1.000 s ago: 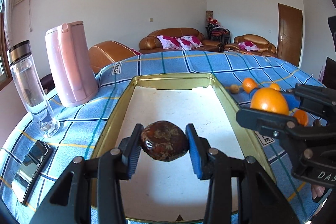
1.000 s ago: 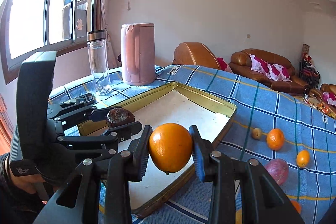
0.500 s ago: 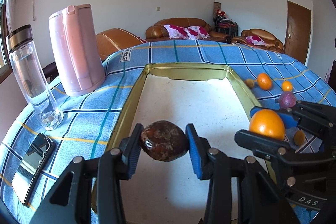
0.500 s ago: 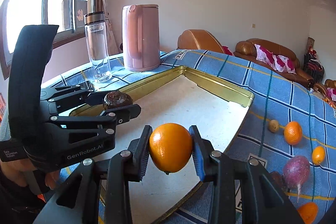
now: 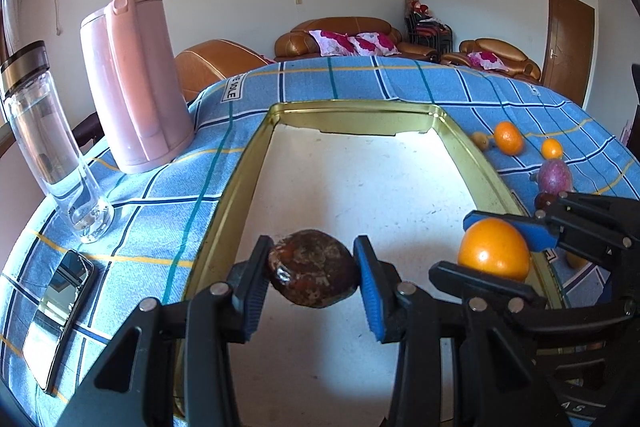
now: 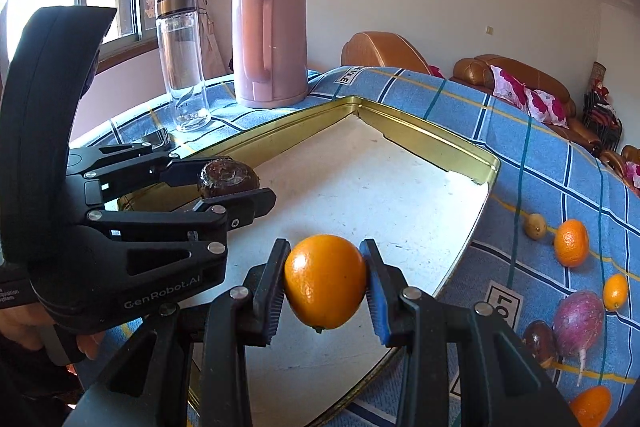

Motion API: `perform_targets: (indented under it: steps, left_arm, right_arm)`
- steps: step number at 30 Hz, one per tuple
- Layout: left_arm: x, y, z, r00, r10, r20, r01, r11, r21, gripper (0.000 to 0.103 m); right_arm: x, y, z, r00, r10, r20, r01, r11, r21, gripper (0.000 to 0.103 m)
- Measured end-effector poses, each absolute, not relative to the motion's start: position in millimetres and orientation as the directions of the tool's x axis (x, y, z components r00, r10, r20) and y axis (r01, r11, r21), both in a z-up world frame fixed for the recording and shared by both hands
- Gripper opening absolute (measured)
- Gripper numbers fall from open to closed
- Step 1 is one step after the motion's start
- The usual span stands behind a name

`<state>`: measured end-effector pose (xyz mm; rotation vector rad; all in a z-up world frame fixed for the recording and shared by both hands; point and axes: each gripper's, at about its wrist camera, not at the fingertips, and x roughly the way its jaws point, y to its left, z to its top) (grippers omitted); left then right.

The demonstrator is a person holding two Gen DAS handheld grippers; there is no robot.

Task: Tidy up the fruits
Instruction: 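Carry the brown fruit and the orange over the gold tin tray with both tools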

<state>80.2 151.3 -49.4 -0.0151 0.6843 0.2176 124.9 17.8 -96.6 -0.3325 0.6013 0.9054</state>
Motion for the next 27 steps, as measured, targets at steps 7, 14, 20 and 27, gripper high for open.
perform_targets:
  steps: [7, 14, 20, 27]
  left_arm:
    - [84.8, 153.9, -52.3, 0.738, 0.189, -0.647, -0.206, 0.977, 0.051, 0.043]
    - [87.9, 156.8, -55.0, 0.725, 0.181, -0.665, -0.207, 0.978, 0.04, 0.043]
    - [89.4, 158.6, -56.7, 0.718, 0.18, -0.672, -0.21, 0.977, 0.037, 0.043]
    - [89.4, 158.6, -56.6, 0.719, 0.178, -0.672, -0.208, 0.977, 0.036, 0.043]
  right_arm:
    - [123.9, 21.6, -99.2, 0.467, 0.618, -0.633, -0.814, 0.58, -0.034, 0.038]
    - [124.3, 23.6, -100.6, 0.463, 0.611, -0.642, -0.815, 0.578, -0.037, 0.038]
    - [123.7, 24.8, -101.1, 0.465, 0.606, -0.645, -0.815, 0.577, -0.046, 0.038]
    - [123.7, 24.9, -101.0, 0.464, 0.607, -0.645, -0.816, 0.576, -0.044, 0.038]
